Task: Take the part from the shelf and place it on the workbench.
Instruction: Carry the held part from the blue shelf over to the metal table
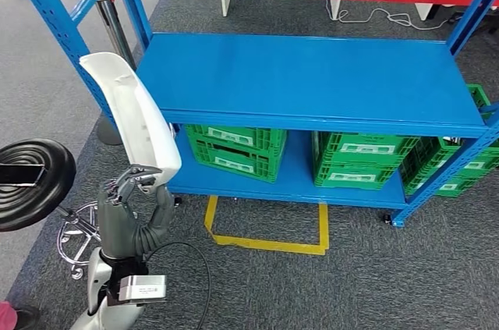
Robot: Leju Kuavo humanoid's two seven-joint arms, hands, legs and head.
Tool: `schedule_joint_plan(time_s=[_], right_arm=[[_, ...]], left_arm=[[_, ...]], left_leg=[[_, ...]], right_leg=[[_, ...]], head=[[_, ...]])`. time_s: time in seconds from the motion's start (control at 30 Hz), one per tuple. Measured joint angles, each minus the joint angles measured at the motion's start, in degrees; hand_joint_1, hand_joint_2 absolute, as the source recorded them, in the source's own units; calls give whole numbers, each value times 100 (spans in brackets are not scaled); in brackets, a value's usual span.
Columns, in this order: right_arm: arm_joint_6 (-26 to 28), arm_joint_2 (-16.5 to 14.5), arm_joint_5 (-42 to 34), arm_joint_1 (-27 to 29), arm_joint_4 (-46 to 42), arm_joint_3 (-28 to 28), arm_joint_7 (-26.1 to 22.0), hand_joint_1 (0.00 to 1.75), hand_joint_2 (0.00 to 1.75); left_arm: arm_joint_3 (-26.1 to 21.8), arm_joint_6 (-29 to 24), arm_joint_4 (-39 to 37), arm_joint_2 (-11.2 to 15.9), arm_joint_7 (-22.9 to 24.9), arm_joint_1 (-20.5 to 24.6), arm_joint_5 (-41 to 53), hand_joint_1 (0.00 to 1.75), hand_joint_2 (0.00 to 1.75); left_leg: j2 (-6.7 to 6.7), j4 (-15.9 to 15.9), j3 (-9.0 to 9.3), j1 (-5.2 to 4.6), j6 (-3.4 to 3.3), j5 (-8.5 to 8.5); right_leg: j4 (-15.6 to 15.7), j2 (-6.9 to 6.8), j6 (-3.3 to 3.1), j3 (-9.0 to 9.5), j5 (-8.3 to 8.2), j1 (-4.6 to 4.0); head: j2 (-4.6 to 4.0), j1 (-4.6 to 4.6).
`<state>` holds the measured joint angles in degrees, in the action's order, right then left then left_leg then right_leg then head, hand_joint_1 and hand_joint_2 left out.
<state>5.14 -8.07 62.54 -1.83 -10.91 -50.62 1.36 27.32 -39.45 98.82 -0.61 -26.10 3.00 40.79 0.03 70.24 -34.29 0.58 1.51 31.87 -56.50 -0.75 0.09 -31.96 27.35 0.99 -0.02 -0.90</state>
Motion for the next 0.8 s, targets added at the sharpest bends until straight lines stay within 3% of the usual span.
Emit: schedule_joint_plan(time_s=[0.07, 0.13, 0.2, 0.23, 0.3, 0.37, 0.4, 0.43, 0.47, 0.53, 0.6, 0.63, 0.67, 0.73, 0.77, 0.8], right_arm=[[16, -9, -25, 2, 0, -27, 9, 0, 0], [31, -16, -56, 2, -1, -62, 13, 0, 0], [40, -22, -81, 12, -2, -91, 13, 0, 0], [44, -25, -85, 21, -2, -102, 13, 0, 0], [46, -26, -87, 38, -3, -118, 14, 0, 0], [47, -27, -89, 45, -4, -127, 14, 0, 0], [47, -28, -89, 48, -4, -129, 14, 0, 0], [48, -29, -89, 49, -4, -130, 13, 0, 0], [48, -30, -89, 50, -5, -131, 13, 0, 0], [49, -31, -89, 46, -11, -132, 13, 0, 0], [50, -31, -87, 33, -20, -131, 13, 0, 0], [50, -31, -87, 28, -22, -131, 13, 0, 0], [52, -32, -87, 26, -22, -131, 13, 0, 0], [55, -42, -92, 37, -21, -132, 15, 0, 0], [60, -46, -99, 41, -22, -134, 16, 0, 0], [64, -50, -108, 43, -24, -137, 18, 0, 0]], left_arm=[[0, 0, 0, 8, -8, 12, -1, 175, 175], [-1, -1, 0, 22, -14, 26, -2, 175, 175], [-2, -2, 0, 39, -15, 32, -3, 175, 175], [-3, -1, 0, 44, -15, 34, -3, 175, 175], [-4, 1, -1, 47, -15, 37, -3, 175, 175], [-4, 2, -2, 49, -15, 37, -3, 175, 175], [-4, 2, -3, 51, -15, 36, -3, 175, 175], [-4, 2, -5, 53, -15, 36, -3, 175, 175], [-4, 2, -7, 55, -15, 36, -3, 175, 175], [-4, 2, -9, 58, -15, 36, -3, 175, 175], [-5, 1, -9, 61, -15, 39, -3, 175, 175], [-6, 1, -9, 64, -15, 40, -2, 175, 175], [-6, 0, -9, 68, -15, 41, -2, 175, 175], [-6, 0, -9, 77, -15, 40, -3, 175, 175], [-7, 0, -9, 81, -15, 39, -4, 175, 175], [-8, 0, -9, 86, -10, 37, -3, 175, 175]], left_leg=[[-5, -806, 506, -2, -28, -166], [-13, -1291, 752, -27, -75, -120], [-9, -1370, 707, -35, -151, -141], [0, -1383, 655, -31, -207, -183], [21, -1403, 525, -22, -329, -301], [27, -1393, 377, -47, -379, -420], [28, -1387, 294, -61, -384, -481], [29, -1379, 209, -75, -385, -543], [30, -1369, 124, -87, -382, -601], [25, -1344, -15, -98, -356, -703], [22, -1309, -108, -116, -307, -798], [24, -1301, -136, -120, -279, -850], [27, -1302, -158, -122, -252, -905], [23, -1304, -202, -114, -188, -932], [19, -1219, -239, -108, -149, -808], [15, -1016, -298, -99, -109, -581]], right_leg=[[-72, 1, 52, -136, -62, -2], [-103, 3, 117, -221, -144, -9], [-105, 2, 193, -288, -222, 0], [-141, 10, 225, -339, -171, 7], [-474, 36, 261, -498, 218, 16], [-1184, 54, 272, -697, 741, 14], [-1523, 56, 273, -754, 867, 14], [-1725, 56, 271, -744, 854, 14], [-1741, 56, 262, -646, 725, 13], [-1173, 58, 228, -162, 390, 10], [-293, 68, 201, 443, 371, -6], [-8, 77, 190, 617, 433, -19], [141, 84, 179, 693, 474, -33], [157, 79, 125, 612, 413, -23], [154, 66, 77, 561, 362, -13], [153, 51, 32, 499, 306, -5]], head=[[0, -1], [0, -3], [0, -7], [0, -9], [0, -27], [0, -45], [0, -46], [0, -46], [0, -46], [0, -46], [0, -45], [0, -45], [0, -45], [0, -47], [0, -43], [0, -33]])
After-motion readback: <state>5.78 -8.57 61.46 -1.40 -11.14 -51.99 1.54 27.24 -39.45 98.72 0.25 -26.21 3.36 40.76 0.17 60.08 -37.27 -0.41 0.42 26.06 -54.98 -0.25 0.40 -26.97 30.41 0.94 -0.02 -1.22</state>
